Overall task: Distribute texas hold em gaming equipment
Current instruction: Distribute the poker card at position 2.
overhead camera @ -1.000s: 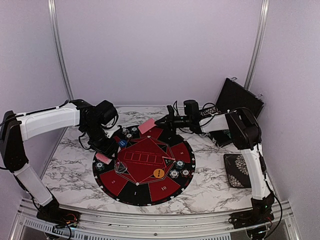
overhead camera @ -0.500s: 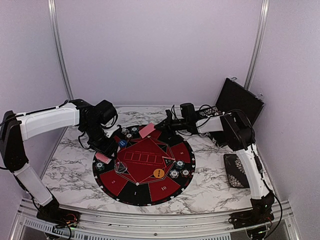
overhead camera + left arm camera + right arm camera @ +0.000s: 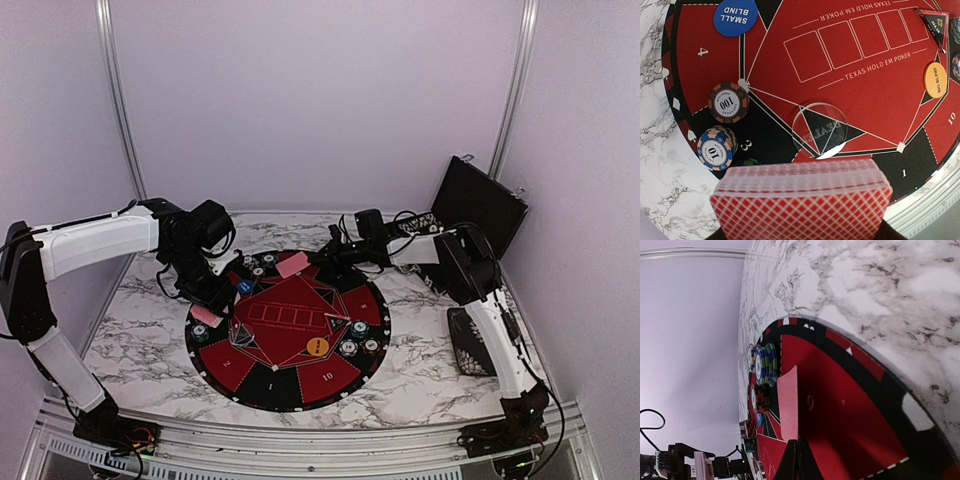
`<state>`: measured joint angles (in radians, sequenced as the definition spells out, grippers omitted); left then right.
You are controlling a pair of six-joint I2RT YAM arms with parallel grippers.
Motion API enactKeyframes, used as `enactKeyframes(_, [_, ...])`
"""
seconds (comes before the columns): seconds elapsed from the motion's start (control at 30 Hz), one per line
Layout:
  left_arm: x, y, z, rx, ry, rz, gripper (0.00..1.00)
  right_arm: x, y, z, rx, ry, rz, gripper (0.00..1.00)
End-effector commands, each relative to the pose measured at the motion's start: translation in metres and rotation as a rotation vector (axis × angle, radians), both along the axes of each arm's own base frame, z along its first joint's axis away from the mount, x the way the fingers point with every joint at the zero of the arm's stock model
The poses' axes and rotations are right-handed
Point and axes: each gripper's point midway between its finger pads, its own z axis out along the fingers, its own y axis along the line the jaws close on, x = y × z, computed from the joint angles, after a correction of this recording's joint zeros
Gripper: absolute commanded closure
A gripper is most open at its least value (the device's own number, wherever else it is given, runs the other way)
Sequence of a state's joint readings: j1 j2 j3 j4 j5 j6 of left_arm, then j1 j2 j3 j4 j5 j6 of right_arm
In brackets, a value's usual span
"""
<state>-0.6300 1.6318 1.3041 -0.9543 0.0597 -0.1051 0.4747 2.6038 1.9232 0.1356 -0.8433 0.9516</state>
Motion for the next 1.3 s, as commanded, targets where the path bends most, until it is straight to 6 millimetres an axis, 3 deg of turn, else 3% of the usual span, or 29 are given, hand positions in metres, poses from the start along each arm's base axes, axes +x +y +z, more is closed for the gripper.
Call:
enactKeyframes(0.0, [-0.001, 0.002, 0.010, -0.014, -0.015, 0.001, 0.50, 0.004, 0.003, -0.004, -0.062, -0.043, 0.001, 1.00])
enactKeyframes(0.2, [-0.001, 0.002, 0.010, -0.015, -0.013, 0.000, 0.50, 0.004, 0.003, -0.011, -0.191, -0.096, 0.000, 0.96])
enactKeyframes(0.5, [-0.001, 0.001, 0.009, -0.018, -0.007, -0.002, 0.50, 0.004, 0.002, -0.015, -0.391, -0.196, -0.007, 0.68])
enactKeyframes(0.73, [-0.002, 0.000, 0.008, -0.022, -0.002, -0.001, 0.50, 0.002, -0.011, -0.014, -0.493, -0.230, -0.026, 0.49])
enactKeyframes(0.97, [-0.001, -0.002, 0.008, -0.026, 0.002, -0.002, 0.50, -0.007, -0.019, 0.004, -0.490, -0.267, -0.037, 0.25])
enactKeyframes(1.27, [-0.002, -0.005, 0.007, -0.032, 0.012, -0.006, 0.50, -0.025, -0.029, 0.043, -0.444, -0.312, -0.057, 0.17])
